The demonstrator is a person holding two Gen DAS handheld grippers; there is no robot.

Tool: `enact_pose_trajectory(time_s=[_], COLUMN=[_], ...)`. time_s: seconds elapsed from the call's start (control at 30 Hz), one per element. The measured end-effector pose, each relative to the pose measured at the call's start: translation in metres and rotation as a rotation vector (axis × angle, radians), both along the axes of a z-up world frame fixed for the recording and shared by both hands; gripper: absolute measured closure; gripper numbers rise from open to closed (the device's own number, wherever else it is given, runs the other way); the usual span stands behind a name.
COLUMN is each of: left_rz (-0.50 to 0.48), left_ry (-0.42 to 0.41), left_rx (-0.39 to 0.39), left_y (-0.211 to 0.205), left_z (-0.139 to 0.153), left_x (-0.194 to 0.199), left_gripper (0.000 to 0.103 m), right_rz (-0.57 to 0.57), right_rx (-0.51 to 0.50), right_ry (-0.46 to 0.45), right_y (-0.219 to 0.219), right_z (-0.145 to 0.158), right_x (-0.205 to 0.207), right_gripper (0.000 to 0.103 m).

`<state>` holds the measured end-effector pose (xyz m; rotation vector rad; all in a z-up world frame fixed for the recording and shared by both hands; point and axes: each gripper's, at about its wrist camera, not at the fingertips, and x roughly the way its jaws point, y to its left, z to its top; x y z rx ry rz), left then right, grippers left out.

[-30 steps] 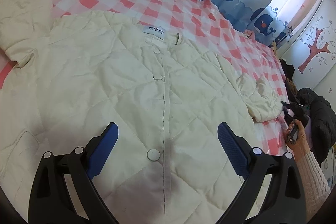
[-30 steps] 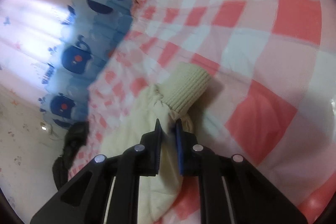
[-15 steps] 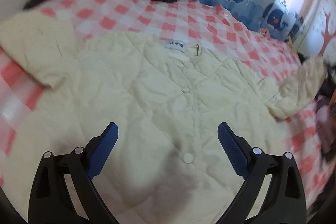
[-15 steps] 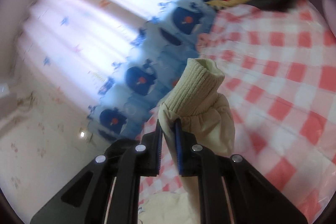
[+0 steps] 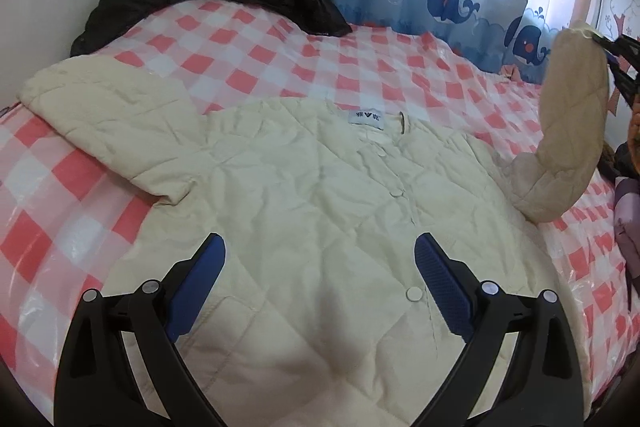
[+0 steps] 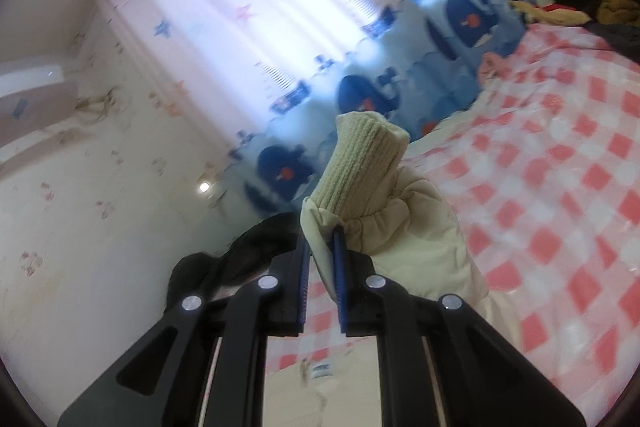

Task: Fold large clothes
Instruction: 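Lift the cuff with the right tool and carry the sleeve across the coat body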

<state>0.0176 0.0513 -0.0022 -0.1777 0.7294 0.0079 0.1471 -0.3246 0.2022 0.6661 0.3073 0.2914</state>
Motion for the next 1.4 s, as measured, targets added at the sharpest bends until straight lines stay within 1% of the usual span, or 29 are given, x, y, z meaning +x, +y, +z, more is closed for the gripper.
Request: enact_pose_trajectory(time_s=[0.23, 0.43, 0.63, 0.83, 1.1, 1.2, 1.3, 1.4], left_rz=[0.019, 0.025, 0.032, 0.031, 0.026, 0.027, 0.013, 0.061], left_ry=[-0.028, -0.034, -0.036, -0.036, -0.036, -0.03, -0.006, 0.017], left_rx=[-0.002, 0.014, 0.01, 0.011, 0.012, 0.001, -0.028, -0.081], left_y=[0.018, 0.026, 0.034, 0.036, 0.039, 0.044, 0.056, 0.079], left_z=[0.007, 0.008, 0.008, 0.008, 0.007, 0.006, 0.004, -0.001], left_x=[-0.009, -0.013, -0.016, -0.017, -0.019, -0.019, -0.018, -0.016], left_gripper=[0.011, 0.011, 0.011, 0.011, 0.011, 0.011, 0.011, 0.011], right_rz=[0.089, 0.139, 0.192, 0.247, 0.333, 0.365, 0.39, 0.406], right_rx=[-0.02, -0.02, -0.042, -0.036, -0.022, -0.034, -0.055, -0.094], right_ry=[0.017, 0.04, 0.065, 0.093, 0.136, 0.162, 0.194, 0.226], right_y=[0.067, 0.104, 0.144, 0.185, 0.25, 0.275, 0.298, 0.317], right_z=[-0.008, -0.025, -0.043, -0.065, -0.104, -0.122, -0.144, -0.167], right_x=[0.015, 0.025, 0.034, 0.044, 0.054, 0.056, 0.057, 0.056], right_gripper=[0.09, 0.09, 0.09, 0.09, 0.09, 0.09, 0.09, 0.09])
